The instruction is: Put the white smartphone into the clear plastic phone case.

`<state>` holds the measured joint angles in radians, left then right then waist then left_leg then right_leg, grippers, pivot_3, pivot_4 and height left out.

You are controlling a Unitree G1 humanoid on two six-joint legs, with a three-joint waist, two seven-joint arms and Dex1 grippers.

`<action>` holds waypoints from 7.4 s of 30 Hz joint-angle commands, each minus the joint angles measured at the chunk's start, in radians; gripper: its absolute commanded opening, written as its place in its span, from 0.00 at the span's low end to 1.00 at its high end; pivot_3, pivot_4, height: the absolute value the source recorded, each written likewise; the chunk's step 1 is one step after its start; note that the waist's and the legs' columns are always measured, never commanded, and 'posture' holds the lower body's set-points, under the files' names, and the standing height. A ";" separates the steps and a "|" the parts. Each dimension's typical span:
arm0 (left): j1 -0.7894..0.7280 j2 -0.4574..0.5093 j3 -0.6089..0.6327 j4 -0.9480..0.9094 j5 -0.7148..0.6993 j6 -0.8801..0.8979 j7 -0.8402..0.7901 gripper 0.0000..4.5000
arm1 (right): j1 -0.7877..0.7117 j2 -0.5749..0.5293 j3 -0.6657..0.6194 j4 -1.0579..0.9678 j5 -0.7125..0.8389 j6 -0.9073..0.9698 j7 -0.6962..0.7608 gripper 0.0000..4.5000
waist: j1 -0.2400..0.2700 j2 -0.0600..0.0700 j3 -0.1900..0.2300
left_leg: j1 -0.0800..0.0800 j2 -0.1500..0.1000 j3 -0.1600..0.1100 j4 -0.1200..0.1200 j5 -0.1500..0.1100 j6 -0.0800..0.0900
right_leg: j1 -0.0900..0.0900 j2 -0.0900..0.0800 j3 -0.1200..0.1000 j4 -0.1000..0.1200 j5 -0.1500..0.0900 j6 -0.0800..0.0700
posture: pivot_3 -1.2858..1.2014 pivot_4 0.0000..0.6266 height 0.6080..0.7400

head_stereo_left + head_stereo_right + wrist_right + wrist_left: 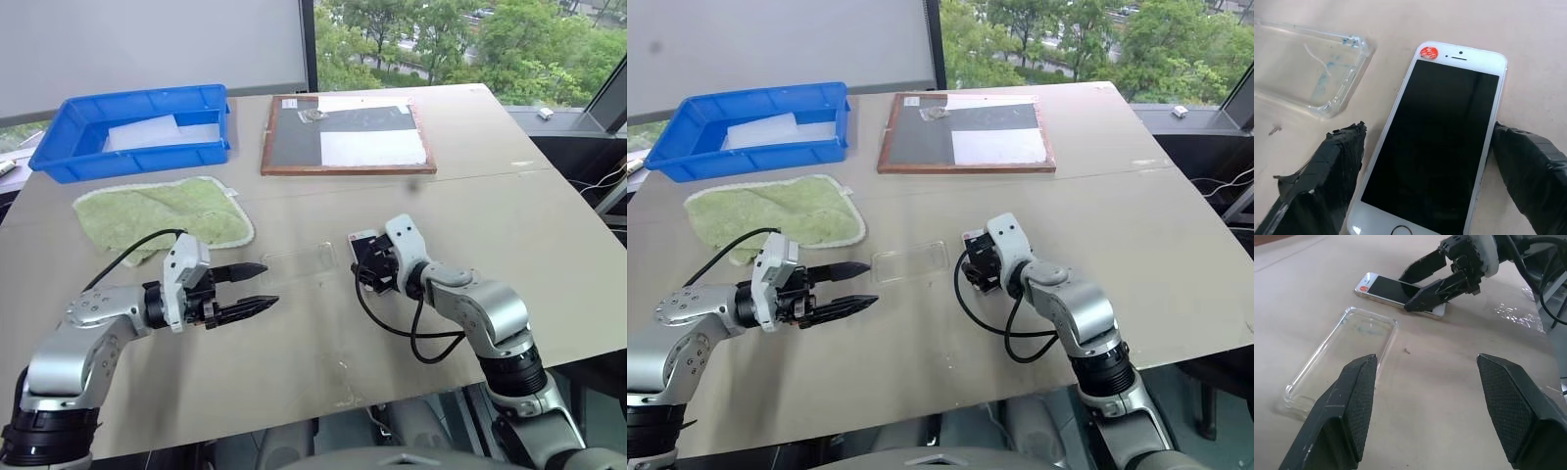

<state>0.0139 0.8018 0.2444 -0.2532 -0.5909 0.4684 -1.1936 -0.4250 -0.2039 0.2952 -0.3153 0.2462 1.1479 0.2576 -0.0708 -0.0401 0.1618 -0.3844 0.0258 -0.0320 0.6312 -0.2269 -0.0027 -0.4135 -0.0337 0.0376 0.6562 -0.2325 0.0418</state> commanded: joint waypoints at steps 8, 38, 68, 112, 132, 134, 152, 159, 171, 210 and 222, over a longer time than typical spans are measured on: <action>0.003 0.003 0.008 -0.005 -0.004 -0.026 0.005 0.75 | 0.070 -0.010 0.161 0.165 -0.123 -0.064 -0.013 0.80 | -0.001 0.000 -0.001 | 0.002 0.005 0.002 0.000 0.000 0.000 | 0.000 -0.004 0.000 -0.006 0.000 0.000 | 0.52 0.24 1.00; 0.061 -0.061 0.020 -0.069 -0.007 -0.024 0.172 0.75 | -0.053 -0.360 -0.084 -0.058 0.113 -0.419 0.547 0.66 | 0.046 0.017 0.018 | -0.018 -0.001 -0.001 0.001 -0.007 -0.005 | -0.007 -0.007 -0.024 -0.015 0.003 0.003 | 0.52 0.24 1.00; -0.140 -0.282 0.053 -0.033 0.010 0.105 0.678 0.75 | -0.332 -0.089 0.003 0.219 -0.054 -0.559 0.457 0.66 | 0.054 0.016 0.018 | -0.017 -0.002 -0.002 0.007 -0.006 -0.005 | -0.006 -0.007 -0.023 -0.007 0.007 -0.001 | 0.52 0.24 1.00; -0.006 0.070 -0.009 0.093 0.017 0.022 0.071 0.75 | -0.500 -0.132 0.296 0.636 -0.332 -1.036 0.849 0.66 | 0.029 0.017 0.018 | -0.015 -0.002 -0.001 0.011 -0.006 -0.005 | -0.008 -0.006 -0.021 0.002 0.006 -0.002 | 0.52 0.24 1.00; 0.076 0.006 0.021 0.061 0.036 -0.035 0.141 0.75 | -0.619 -0.017 0.333 0.836 -0.455 -0.979 0.993 0.66 | 0.030 0.017 0.018 | -0.013 -0.002 -0.001 0.012 -0.006 -0.005 | -0.008 -0.006 -0.021 0.005 0.006 -0.002 | 0.52 0.24 1.00; 0.078 0.004 0.019 0.062 0.036 -0.040 0.143 0.75 | -0.617 -0.015 0.332 0.832 -0.457 -0.974 1.003 0.66 | 0.030 0.017 0.018 | -0.013 -0.002 -0.001 0.012 -0.006 -0.005 | -0.008 -0.006 -0.021 0.005 0.006 -0.002 | 0.52 0.24 1.00; 0.032 -0.031 -0.006 0.117 0.043 -0.046 0.173 0.75 | -0.514 -0.063 0.140 0.517 -0.299 -0.670 0.976 0.38 | 0.032 0.017 0.018 | -0.014 -0.002 -0.001 0.012 -0.006 -0.005 | -0.008 -0.006 -0.021 0.004 0.006 -0.002 | 0.52 0.24 1.00; -0.015 -0.041 -0.026 0.109 0.038 -0.006 0.184 0.69 | -0.474 -0.016 0.113 0.520 -0.287 -0.636 0.832 0.00 | 0.029 0.017 0.018 | -0.014 -0.002 -0.001 0.012 -0.006 -0.005 | -0.008 -0.006 -0.021 0.004 0.006 -0.002 | 0.52 0.24 1.00; 0.009 -0.033 -0.002 0.089 0.049 0.015 0.201 0.37 | -0.408 0.057 0.264 0.645 -0.353 -0.706 0.781 0.00 | 0.028 0.016 0.018 | -0.014 -0.002 0.000 0.012 -0.006 -0.005 | -0.008 -0.006 -0.020 0.004 0.006 -0.002 | 0.52 0.24 1.00; 0.020 -0.085 0.069 0.168 0.064 -0.014 0.320 0.02 | -0.220 -0.095 -0.064 0.102 -0.116 -0.451 0.649 0.00 | 0.031 0.017 0.012 | -0.013 -0.002 -0.001 0.009 -0.006 -0.005 | -0.008 -0.006 -0.021 0.003 0.005 -0.003 | 0.52 0.24 1.00; 0.040 -0.147 0.041 0.222 0.141 -0.096 0.392 0.02 | -0.140 -0.247 -0.123 0.041 -0.121 -0.439 0.538 0.00 | 0.036 0.017 0.012 | -0.013 -0.002 -0.001 0.009 -0.006 -0.005 | -0.008 -0.006 -0.021 0.003 0.005 -0.003 | 0.52 0.24 1.00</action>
<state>0.0556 0.6558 0.2801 -0.0470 -0.4796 0.3851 -0.8353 -0.5662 -0.4366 0.1878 -0.2399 0.1253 0.7277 0.8091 -0.0352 -0.0230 0.1741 -0.3979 0.0239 -0.0331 0.6409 -0.2334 -0.0077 -0.4211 -0.0396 0.0165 0.6589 -0.2274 0.0391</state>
